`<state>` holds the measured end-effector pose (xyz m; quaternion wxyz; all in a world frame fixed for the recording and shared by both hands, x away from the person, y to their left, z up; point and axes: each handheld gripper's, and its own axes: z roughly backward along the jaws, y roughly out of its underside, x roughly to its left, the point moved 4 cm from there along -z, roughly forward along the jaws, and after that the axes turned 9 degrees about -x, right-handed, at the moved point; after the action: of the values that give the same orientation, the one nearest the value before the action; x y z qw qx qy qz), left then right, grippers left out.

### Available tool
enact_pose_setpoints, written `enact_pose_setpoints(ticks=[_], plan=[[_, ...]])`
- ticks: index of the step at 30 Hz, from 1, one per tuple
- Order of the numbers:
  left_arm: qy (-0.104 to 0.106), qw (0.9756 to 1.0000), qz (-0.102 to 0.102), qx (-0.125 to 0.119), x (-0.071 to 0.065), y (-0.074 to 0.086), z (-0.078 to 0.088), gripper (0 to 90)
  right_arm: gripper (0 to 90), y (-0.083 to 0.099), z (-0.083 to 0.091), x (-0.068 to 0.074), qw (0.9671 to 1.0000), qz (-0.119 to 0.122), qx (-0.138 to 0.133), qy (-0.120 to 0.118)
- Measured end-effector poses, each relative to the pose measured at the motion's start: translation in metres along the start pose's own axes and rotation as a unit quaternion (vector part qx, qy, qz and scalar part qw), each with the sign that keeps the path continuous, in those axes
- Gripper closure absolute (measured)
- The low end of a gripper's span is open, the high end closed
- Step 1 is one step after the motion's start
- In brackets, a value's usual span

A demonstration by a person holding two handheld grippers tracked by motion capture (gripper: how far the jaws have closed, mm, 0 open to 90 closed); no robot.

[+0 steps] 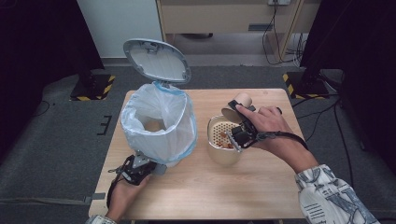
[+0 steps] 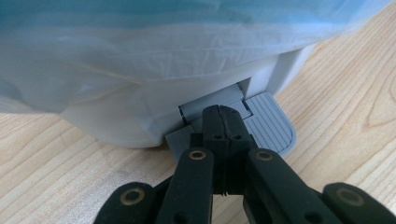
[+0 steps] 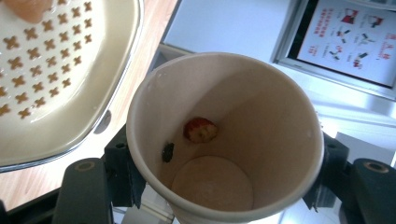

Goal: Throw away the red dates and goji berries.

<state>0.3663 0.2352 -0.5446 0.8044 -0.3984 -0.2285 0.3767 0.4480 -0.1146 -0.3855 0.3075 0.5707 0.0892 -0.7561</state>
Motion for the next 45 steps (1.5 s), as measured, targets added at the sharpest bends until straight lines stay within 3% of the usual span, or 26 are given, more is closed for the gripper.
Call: enact_pose_setpoints(ticks=[2, 3, 4, 7, 11, 25, 30, 39, 43, 45], plan=[[0.0, 1.0, 0.0, 0.0, 0.0, 0.0, 0.0, 90.0, 30.7, 0.0, 0.001, -0.002, 0.9998, -0.019, -0.008, 0.005], [0.0, 1.0, 0.0, 0.0, 0.0, 0.0, 0.0, 90.0, 30.7, 0.001, 0.002, -0.005, 0.998, -0.06, -0.021, 0.007], [0.0, 1.0, 0.0, 0.0, 0.0, 0.0, 0.0, 90.0, 30.7, 0.001, 0.002, -0.005, 0.998, -0.06, -0.021, 0.007], [0.0, 1.0, 0.0, -0.001, 0.0, 0.0, 0.0, 90.0, 30.7, 0.003, 0.003, -0.01, 0.9932, -0.11, -0.038, 0.014], [0.0, 1.0, 0.0, 0.0, 0.0, 0.0, 0.0, 90.0, 30.7, 0.01, 0.005, -0.017, 0.9876, -0.148, -0.047, 0.023], [0.0, 1.0, 0.0, 0.0, 0.0, 0.0, 0.0, 90.0, 30.6, 0.013, 0.001, -0.017, 0.9835, -0.174, -0.048, 0.01], [0.0, 1.0, 0.0, -0.001, 0.0, 0.0, 0.0, 90.0, 30.6, 0.013, 0.0, -0.019, 0.9797, -0.193, -0.054, 0.01], [0.0, 1.0, 0.0, 0.0, 0.0, 0.0, 0.0, 90.0, 30.6, 0.014, -0.002, -0.021, 0.9771, -0.205, -0.055, 0.01], [0.0, 1.0, -0.001, 0.0, 0.0, 0.0, 0.0, 90.0, 30.6, 0.015, -0.003, -0.023, 0.9728, -0.223, -0.061, 0.012], [0.0, 1.0, -0.001, 0.0, 0.0, 0.0, 0.0, 90.0, 30.5, 0.016, -0.003, -0.024, 0.9722, -0.226, -0.06, 0.012]])
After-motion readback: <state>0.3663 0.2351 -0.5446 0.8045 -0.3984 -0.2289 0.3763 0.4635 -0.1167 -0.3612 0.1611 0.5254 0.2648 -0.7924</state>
